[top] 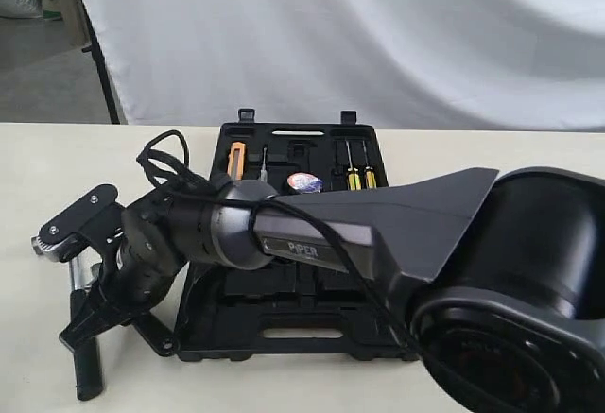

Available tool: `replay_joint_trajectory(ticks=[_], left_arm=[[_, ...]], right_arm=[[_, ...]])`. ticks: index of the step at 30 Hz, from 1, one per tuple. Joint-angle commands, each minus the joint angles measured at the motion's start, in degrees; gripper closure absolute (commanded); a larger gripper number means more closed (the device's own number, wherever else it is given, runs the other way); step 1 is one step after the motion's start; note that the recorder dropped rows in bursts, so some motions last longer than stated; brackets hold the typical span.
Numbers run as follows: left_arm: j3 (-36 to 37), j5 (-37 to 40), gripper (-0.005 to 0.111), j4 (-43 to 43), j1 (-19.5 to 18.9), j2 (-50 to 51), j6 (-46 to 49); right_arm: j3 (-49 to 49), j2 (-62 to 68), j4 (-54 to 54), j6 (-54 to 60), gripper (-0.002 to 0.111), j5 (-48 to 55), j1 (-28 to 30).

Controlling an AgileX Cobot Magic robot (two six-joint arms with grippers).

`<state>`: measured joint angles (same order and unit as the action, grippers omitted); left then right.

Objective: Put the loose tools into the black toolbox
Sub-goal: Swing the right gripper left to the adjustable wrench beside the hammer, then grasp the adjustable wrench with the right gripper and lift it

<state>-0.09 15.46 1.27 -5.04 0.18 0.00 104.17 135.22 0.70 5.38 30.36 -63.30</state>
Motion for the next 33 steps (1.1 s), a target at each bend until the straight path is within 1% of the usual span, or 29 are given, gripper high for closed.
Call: replay_joint_trajectory(ticks=[1,8,18,24,29,31,33], left_arm=[[0.1,0.0,0.106,0.5,0.3,-0.2,0.0],[0.1,0.0,0.106,0.5,0.3,-0.2,0.0],[0.1,0.0,0.106,0.5,0.3,-0.2,0.0],[0.1,0.0,0.106,0.5,0.3,-0.2,0.0],[0.1,0.0,0.106,0.5,0.3,-0.2,0.0],[0.1,0.0,0.106,0.5,0.3,-0.2,0.0],[0.1,0.0,0.106,0.5,0.3,-0.2,0.0]], right_arm=[[-0.2,-2.7,0.8,-0.1,0.109,4.3,-0.2],[-0.2,-3.7,4.7,-0.1,0.109,11.7,-0.2],[-0.2,-3.6,8.6,-0.1,0.109,18.8,-0.2],[-0.2,-3.6,9.2,-0.2,0.108,18.2,-0.2],[-0.2,-3.6,9.1,-2.8,0.108,11.9,-0.2],[-0.2,-3.6,9.1,-3.0,0.103,10.0,-0.2],[-0.2,-3.6,9.1,-3.0,0.09,8.4,-0.2]])
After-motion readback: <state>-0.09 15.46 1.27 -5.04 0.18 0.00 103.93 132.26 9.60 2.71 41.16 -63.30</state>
